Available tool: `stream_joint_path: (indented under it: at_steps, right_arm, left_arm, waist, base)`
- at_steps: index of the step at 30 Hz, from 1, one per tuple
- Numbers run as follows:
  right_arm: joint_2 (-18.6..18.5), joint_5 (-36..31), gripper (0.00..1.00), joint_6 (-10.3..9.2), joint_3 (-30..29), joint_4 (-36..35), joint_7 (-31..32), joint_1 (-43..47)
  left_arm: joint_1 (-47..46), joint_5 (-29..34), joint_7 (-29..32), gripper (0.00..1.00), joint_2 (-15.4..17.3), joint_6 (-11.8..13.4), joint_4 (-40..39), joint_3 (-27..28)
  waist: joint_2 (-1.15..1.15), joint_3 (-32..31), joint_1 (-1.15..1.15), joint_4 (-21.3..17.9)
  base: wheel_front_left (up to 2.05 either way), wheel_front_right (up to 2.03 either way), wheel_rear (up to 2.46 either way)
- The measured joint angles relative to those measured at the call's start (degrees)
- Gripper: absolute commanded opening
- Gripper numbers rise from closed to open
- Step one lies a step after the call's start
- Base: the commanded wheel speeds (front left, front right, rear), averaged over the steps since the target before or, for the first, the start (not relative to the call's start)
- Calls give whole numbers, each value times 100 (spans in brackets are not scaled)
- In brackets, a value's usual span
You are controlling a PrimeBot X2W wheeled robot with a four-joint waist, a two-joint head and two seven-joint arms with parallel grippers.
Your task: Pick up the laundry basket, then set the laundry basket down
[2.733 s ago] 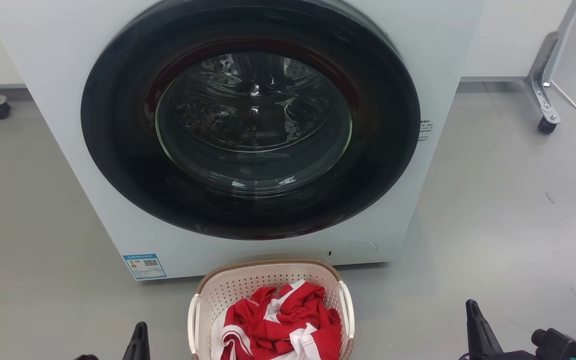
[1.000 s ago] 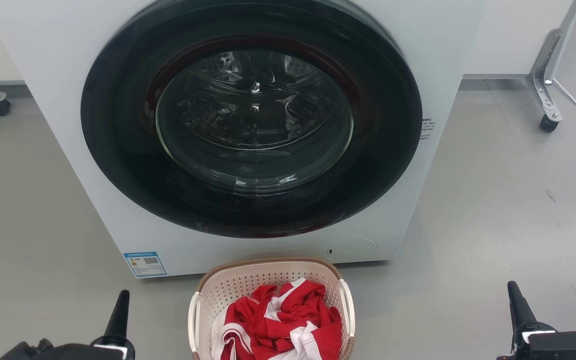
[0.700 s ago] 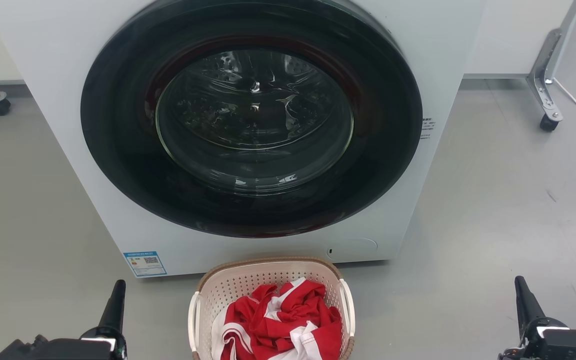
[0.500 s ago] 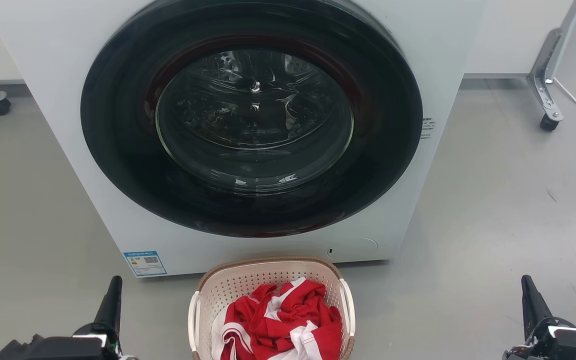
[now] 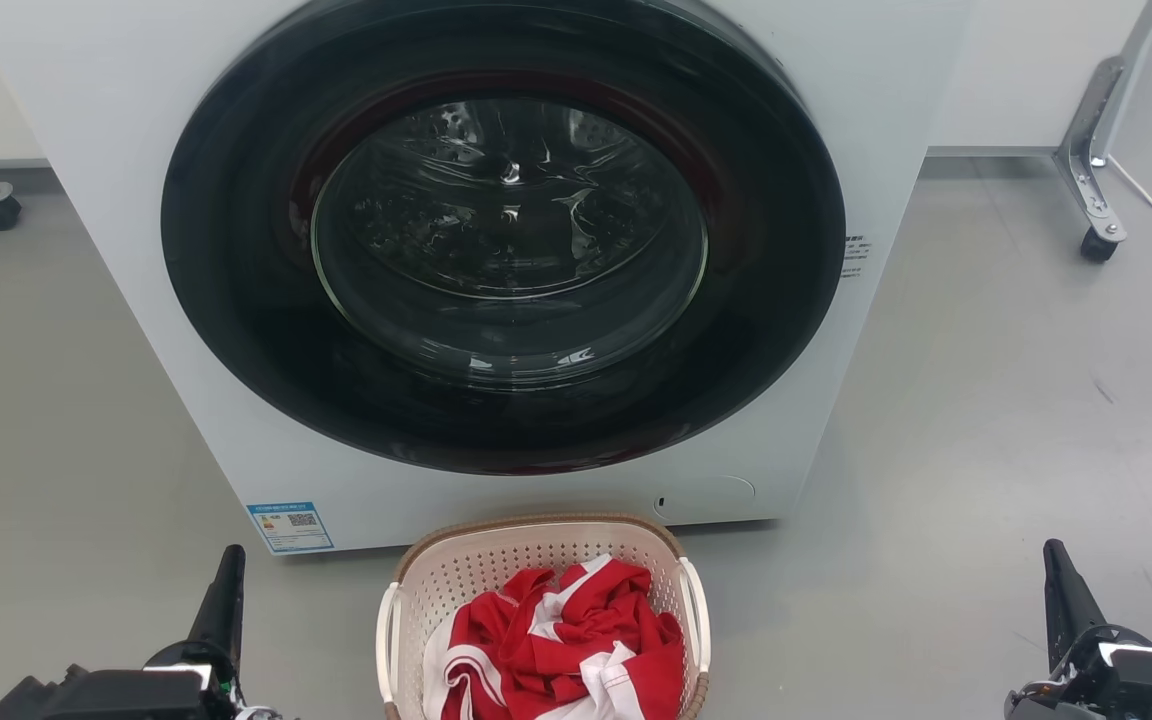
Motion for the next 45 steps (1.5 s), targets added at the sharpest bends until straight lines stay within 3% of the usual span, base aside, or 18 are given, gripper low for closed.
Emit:
stream_joint_path:
  at_steps: [45]
  right_arm:
    - [1, 9, 0, 0, 1, 0, 0, 0]
  left_arm:
    - [0, -1, -1, 0, -1, 0, 0, -1]
  waist:
    - [0, 0, 0, 0]
  base:
    - [0, 0, 0]
